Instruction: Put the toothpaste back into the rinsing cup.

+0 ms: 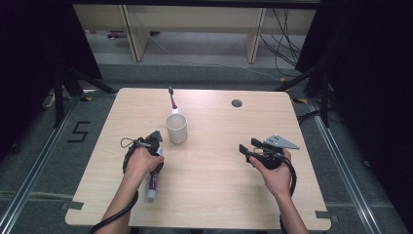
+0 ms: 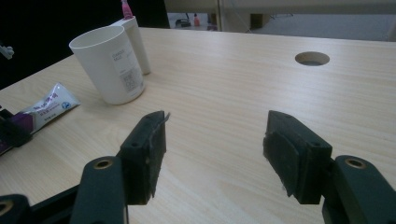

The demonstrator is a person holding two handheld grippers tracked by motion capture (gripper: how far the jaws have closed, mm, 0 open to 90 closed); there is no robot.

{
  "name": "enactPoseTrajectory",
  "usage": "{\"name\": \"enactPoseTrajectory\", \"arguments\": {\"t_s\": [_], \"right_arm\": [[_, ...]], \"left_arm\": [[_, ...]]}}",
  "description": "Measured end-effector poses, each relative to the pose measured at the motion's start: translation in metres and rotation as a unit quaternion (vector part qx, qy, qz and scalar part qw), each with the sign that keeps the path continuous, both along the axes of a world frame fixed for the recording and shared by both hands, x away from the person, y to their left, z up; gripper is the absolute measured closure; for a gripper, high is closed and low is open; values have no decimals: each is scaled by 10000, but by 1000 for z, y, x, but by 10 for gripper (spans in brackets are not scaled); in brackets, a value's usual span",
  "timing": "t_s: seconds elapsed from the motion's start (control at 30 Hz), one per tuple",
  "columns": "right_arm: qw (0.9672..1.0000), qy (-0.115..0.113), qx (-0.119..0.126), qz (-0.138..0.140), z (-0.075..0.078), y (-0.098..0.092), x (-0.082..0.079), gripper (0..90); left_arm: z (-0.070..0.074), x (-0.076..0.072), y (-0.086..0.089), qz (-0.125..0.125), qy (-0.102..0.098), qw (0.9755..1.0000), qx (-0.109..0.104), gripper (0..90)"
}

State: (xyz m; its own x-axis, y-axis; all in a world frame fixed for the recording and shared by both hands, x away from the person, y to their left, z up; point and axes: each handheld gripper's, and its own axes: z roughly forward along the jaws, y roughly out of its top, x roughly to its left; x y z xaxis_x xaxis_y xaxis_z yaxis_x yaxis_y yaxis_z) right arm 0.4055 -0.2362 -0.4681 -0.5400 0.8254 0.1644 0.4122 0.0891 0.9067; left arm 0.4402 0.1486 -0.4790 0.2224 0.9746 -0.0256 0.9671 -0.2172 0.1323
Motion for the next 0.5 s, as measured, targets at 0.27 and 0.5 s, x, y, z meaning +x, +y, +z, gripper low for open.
{"name": "enactPoseTrajectory", "arguments": {"t_s": [0.27, 0.5], "right_arm": [[10000, -46, -31, -10, 0, 0, 0, 394], [9999, 83, 52, 34, 0, 1, 0, 394]], "left_arm": [[0, -1, 2, -389, -83, 9992, 19, 692], [0, -2, 3, -575, -82, 9983, 15, 710]]}}
